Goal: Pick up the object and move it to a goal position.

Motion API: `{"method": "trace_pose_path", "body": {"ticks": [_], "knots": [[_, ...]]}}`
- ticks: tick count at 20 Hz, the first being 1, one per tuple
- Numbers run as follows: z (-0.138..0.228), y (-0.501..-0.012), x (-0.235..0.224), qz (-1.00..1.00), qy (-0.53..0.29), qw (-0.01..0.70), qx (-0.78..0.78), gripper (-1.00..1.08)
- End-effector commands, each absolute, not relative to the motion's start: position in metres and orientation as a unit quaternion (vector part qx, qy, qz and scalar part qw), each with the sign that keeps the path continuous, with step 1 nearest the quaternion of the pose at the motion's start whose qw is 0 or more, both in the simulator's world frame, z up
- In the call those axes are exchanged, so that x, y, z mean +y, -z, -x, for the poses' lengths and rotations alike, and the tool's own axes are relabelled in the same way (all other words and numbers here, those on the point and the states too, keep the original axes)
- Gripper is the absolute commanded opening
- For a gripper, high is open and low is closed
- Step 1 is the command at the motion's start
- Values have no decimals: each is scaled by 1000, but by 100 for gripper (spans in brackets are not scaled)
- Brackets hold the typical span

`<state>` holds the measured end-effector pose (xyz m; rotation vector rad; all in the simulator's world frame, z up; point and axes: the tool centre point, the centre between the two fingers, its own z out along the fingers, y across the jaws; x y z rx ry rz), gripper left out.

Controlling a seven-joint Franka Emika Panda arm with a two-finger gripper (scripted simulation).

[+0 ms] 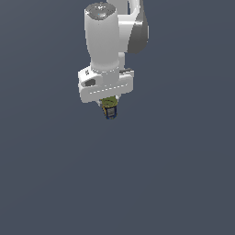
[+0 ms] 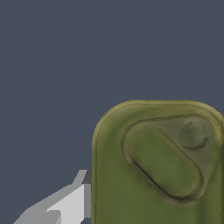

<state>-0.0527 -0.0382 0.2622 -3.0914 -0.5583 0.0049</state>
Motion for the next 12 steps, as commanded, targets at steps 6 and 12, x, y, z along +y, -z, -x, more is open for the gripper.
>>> {"method": "trace_pose_path", "body": {"ticks": [6,12], "knots": [[57,-291,-31,984,0,0,-177,-100],[56,-290,-31,984,0,0,-177,-100]]}}
